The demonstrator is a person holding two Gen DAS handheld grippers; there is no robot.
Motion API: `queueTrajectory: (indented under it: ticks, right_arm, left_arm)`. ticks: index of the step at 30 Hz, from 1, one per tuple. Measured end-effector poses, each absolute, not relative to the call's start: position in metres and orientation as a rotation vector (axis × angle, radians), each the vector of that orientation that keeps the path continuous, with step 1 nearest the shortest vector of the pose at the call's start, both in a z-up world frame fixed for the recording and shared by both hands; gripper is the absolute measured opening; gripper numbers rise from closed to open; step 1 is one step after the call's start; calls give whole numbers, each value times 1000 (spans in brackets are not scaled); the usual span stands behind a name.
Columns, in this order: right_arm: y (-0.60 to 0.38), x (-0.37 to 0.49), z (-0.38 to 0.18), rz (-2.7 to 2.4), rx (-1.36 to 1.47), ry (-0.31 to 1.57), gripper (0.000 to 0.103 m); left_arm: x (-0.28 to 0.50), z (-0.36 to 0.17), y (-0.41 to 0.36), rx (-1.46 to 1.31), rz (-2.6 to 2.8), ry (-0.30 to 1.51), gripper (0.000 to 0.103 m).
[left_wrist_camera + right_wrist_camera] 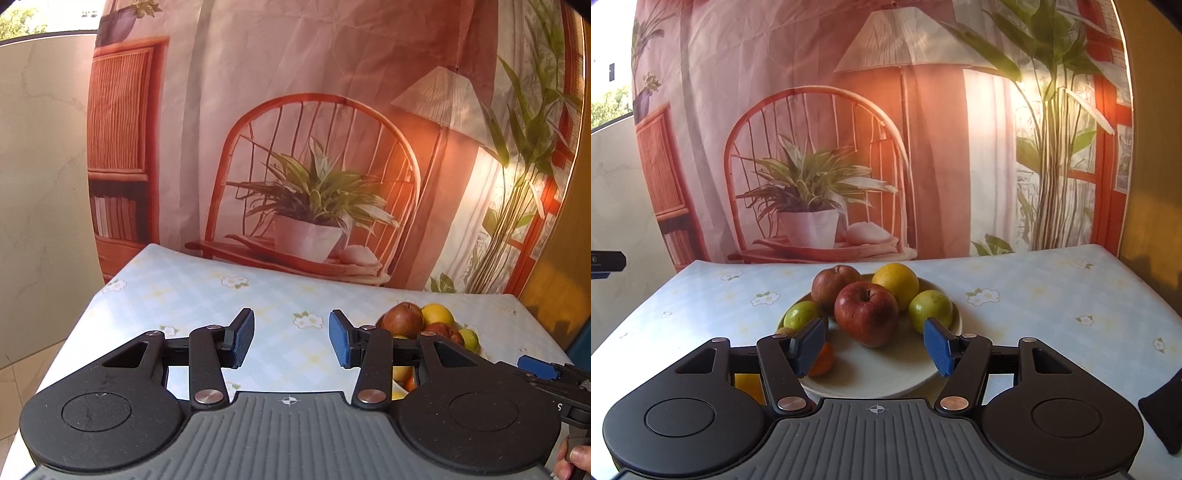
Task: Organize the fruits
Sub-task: 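Withdraw the left gripper from the plate, then move the left gripper to the large yellow grapefruit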
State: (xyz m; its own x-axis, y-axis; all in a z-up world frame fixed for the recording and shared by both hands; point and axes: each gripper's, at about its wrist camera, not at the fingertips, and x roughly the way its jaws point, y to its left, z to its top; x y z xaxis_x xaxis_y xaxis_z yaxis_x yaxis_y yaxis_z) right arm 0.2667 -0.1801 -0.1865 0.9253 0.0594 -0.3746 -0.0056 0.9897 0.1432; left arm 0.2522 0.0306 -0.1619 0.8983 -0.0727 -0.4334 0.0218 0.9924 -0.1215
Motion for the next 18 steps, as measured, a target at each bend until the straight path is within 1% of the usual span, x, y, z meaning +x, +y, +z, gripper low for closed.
queueTrajectory:
  ticks: [7,18]
  right_arm:
    - [-175,265,-195,66,163,437,54]
    - [-166,265,-197,94,146,469,53]
  left_arm:
    - [250,-185,20,-102,-64,509,47]
    - [249,-193,13,-116,-85,541,47]
